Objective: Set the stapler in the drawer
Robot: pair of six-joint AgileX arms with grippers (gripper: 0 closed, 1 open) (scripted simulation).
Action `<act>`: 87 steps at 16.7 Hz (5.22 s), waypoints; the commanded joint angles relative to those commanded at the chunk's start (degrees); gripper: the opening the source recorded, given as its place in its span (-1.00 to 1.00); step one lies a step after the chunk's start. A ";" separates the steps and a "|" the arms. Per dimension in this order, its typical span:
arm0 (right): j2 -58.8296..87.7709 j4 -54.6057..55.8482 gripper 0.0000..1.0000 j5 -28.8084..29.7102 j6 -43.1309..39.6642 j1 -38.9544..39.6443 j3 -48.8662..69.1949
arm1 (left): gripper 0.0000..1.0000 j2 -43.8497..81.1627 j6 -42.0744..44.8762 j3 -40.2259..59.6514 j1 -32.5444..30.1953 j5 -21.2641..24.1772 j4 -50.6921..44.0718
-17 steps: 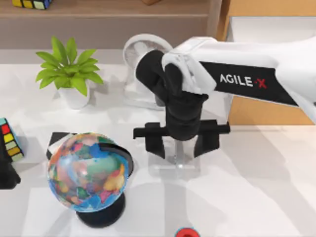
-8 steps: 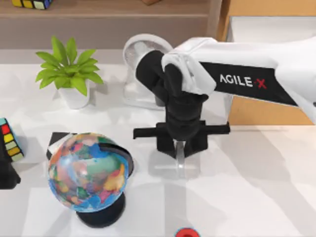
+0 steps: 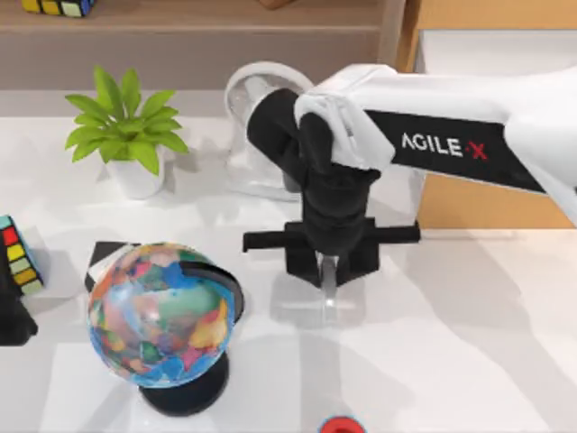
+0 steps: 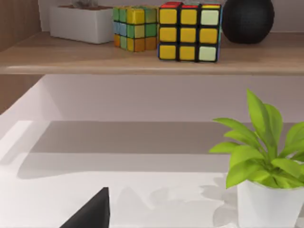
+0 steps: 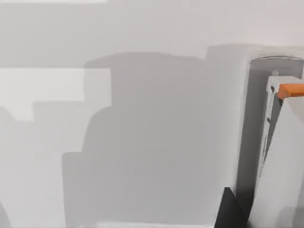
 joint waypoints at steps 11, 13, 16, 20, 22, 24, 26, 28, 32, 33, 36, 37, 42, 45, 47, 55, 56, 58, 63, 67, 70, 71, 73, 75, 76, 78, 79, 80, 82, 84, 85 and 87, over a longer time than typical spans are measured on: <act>-1.41 -4.61 -1.00 -0.05 -0.02 -0.06 2.99 | 1.00 0.00 0.00 0.00 0.00 0.00 0.00; -2.38 -4.18 -1.00 -0.19 -0.76 -0.95 4.60 | 1.00 0.00 0.00 0.00 0.00 0.00 0.00; -5.63 -3.59 -1.00 -0.65 -3.48 -4.02 9.77 | 1.00 0.00 0.00 0.00 0.00 0.00 0.00; -9.16 -4.84 -1.00 -0.53 -9.78 -11.73 17.51 | 1.00 0.00 0.00 0.00 0.00 0.00 0.00; -9.03 -6.42 -1.00 0.40 -13.75 -17.16 20.27 | 1.00 0.00 0.00 0.00 0.00 0.00 0.00; -7.24 -8.45 -1.00 1.73 -17.98 -22.89 22.05 | 1.00 0.00 0.00 0.00 0.00 0.00 0.00; -3.96 -10.71 -1.00 2.91 -22.12 -28.00 23.17 | 1.00 0.00 0.00 0.00 0.00 0.00 0.00; 0.37 -12.76 -1.00 3.27 -25.60 -31.39 24.05 | 1.00 0.00 0.00 0.00 0.00 0.00 0.00; 8.05 -16.04 -1.00 1.35 -29.41 -33.01 25.87 | 1.00 0.00 0.00 0.00 0.00 0.00 0.00; 9.07 -16.75 -1.00 0.79 -29.75 -33.04 26.16 | 1.00 0.00 0.00 0.00 0.00 0.00 0.00; 9.76 -17.39 -1.00 0.34 -29.96 -33.06 26.38 | 1.00 0.00 0.00 0.00 0.00 0.00 0.00; 9.76 -17.39 -1.00 0.34 -29.96 -33.06 26.38 | 1.00 0.00 0.00 0.00 0.00 0.00 0.00; 9.41 -16.63 -1.00 0.34 -29.94 -32.81 25.77 | 1.00 0.00 0.00 0.00 0.00 0.00 0.00; 9.55 -16.25 -1.00 0.17 -29.89 -32.99 25.17 | 1.00 0.00 0.00 0.00 0.00 0.00 0.00; 9.43 -15.71 -1.00 0.49 -29.89 -32.94 24.91 | 1.00 0.00 0.00 0.00 0.00 0.00 0.00; 9.83 -15.17 -1.00 0.34 -29.95 -33.04 24.23 | 1.00 0.00 0.00 0.00 0.00 0.00 0.00; 9.83 -15.17 -0.85 0.34 -29.95 -33.04 24.23 | 1.00 0.00 0.00 0.00 0.00 0.00 0.00; 9.83 -15.17 -0.55 0.34 -29.95 -33.04 24.23 | 1.00 0.00 0.00 0.00 0.00 0.00 0.00; 9.83 -15.17 0.21 0.34 -29.95 -33.04 24.23 | 1.00 0.00 0.00 0.00 0.00 0.00 0.00; 9.83 -15.17 0.81 0.34 -29.95 -33.04 24.23 | 1.00 0.00 0.00 0.00 0.00 0.00 0.00; 9.83 -15.17 1.00 0.34 -29.95 -33.04 24.23 | 1.00 0.00 0.00 0.00 0.00 0.00 0.00; 9.83 -15.17 1.00 0.34 -29.95 -33.04 24.23 | 1.00 0.00 0.00 0.00 0.00 0.00 0.00; 9.83 -15.17 1.00 0.34 -29.95 -33.04 24.23 | 1.00 0.00 0.00 0.00 0.00 0.00 0.00; 9.83 -15.17 1.00 0.34 -29.95 -33.04 24.23 | 1.00 0.00 0.00 0.00 0.00 0.00 0.00; 9.83 -15.17 1.00 0.34 -29.95 -33.04 24.23 | 1.00 0.00 0.00 0.00 0.00 0.00 0.00; 9.81 -15.17 1.00 0.34 -29.95 -32.95 24.23 | 1.00 0.00 0.00 0.00 0.00 0.00 0.00; 9.46 -14.89 1.00 0.38 -30.21 -32.96 23.88 | 1.00 0.00 0.00 0.00 0.00 0.00 0.00; 8.75 -14.30 1.00 0.46 -30.74 -32.96 23.17 | 1.00 0.00 0.00 0.00 0.00 0.00 0.00; 5.86 -11.57 1.00 0.75 -32.85 -32.99 20.54 | 1.00 0.00 0.00 0.00 0.00 0.00 0.00; 1.70 -7.04 1.00 1.13 -35.98 -33.04 16.91 | 1.00 0.00 0.00 0.00 0.00 0.00 0.00; -0.81 -3.89 1.00 1.33 -37.99 -32.98 14.69 | 1.00 0.00 0.00 0.00 0.00 0.00 0.00; -6.11 3.50 1.00 1.69 -42.57 -32.48 9.65 | 1.00 0.00 0.00 0.00 0.00 0.00 0.00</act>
